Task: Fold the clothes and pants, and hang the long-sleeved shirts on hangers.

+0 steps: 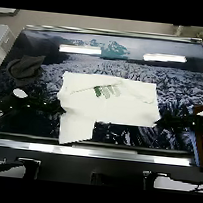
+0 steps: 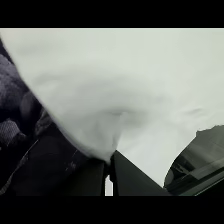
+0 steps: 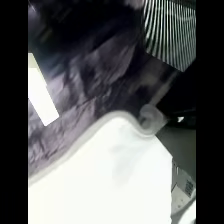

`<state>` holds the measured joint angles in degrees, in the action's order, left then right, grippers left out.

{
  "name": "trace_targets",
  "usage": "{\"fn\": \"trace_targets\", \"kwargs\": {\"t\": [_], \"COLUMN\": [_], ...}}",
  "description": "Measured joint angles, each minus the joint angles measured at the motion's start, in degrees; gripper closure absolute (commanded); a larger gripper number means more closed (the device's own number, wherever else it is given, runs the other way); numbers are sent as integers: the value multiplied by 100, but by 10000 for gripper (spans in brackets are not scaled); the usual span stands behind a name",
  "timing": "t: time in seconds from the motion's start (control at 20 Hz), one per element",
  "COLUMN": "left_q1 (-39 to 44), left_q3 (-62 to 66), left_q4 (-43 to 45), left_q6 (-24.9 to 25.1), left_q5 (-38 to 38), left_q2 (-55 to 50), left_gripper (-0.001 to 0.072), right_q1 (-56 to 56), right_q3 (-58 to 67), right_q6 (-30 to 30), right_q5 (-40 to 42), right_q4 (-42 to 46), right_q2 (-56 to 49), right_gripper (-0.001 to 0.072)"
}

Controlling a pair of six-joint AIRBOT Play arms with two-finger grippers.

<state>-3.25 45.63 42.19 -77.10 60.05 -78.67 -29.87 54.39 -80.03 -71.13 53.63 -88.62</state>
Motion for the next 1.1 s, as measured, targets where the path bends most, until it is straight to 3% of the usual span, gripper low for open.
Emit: {"fn": "trace_targets", "kwargs": {"t": [0.25,0.4,0.6,0.9,1.1], "left_q1": [-341,-597,-874,-975,-992], "left_q3": [970,2656,5237,6566,6870], "left_q4": [11,-15,24,321,474], "left_q6": [74,378,575,643,597], "left_q5": [28,-37,-321,-590,-905], "left_q2": [623,1340,2225,3486,3884], "left_gripper": [689,688,688,690,690], "right_q1": [149,177,181,179,179], "right_q3": [1617,3416,5700,6478,6564], "right_q6": [-55,59,321,-199,-474], "right_q5": [-525,-616,-11,87,608], "right_q4": [-92,-153,101,1169,1438], "right_q2": [459,1043,2208,3956,4465], "right_gripper": [676,676,675,676,677]}}
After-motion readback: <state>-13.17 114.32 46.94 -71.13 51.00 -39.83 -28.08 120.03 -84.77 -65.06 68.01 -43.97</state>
